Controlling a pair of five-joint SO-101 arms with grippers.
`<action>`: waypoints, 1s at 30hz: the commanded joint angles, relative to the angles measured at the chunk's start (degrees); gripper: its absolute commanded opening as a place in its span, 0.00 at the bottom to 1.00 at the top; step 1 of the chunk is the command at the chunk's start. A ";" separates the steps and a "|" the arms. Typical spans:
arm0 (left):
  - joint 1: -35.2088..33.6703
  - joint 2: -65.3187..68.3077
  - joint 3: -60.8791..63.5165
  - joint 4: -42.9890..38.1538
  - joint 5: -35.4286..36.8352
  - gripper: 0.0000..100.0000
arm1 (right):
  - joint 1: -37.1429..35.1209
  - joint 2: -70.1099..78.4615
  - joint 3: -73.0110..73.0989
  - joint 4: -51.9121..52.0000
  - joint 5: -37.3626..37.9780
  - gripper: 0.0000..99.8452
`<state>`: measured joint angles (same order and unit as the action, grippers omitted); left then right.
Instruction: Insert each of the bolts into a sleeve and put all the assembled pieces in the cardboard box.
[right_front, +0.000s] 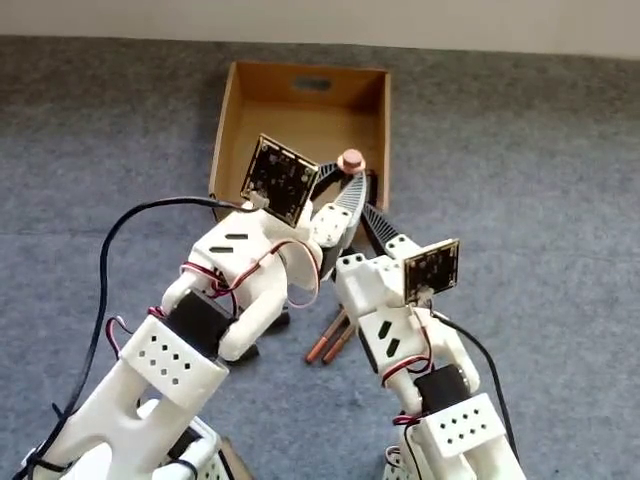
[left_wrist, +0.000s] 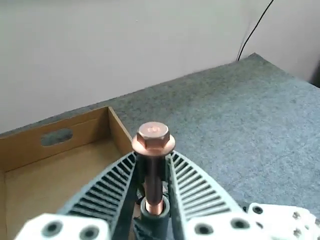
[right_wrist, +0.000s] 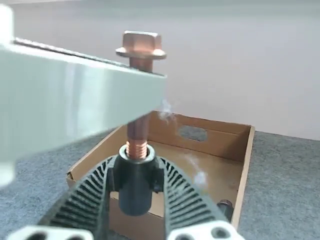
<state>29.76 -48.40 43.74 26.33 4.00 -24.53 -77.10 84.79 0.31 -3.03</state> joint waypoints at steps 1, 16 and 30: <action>0.22 0.04 -2.24 0.09 -0.79 0.01 | -0.04 -0.75 -0.66 -1.27 -0.18 0.01; -3.47 -0.48 1.98 3.52 -0.70 0.01 | -0.04 -0.66 -0.66 -1.27 -0.18 0.01; -3.47 -0.48 1.89 8.79 -0.97 0.02 | -0.04 -0.66 -0.57 -1.19 -0.18 0.01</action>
<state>28.09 -48.40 45.93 34.15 3.65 -24.70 -77.10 84.88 0.31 -3.03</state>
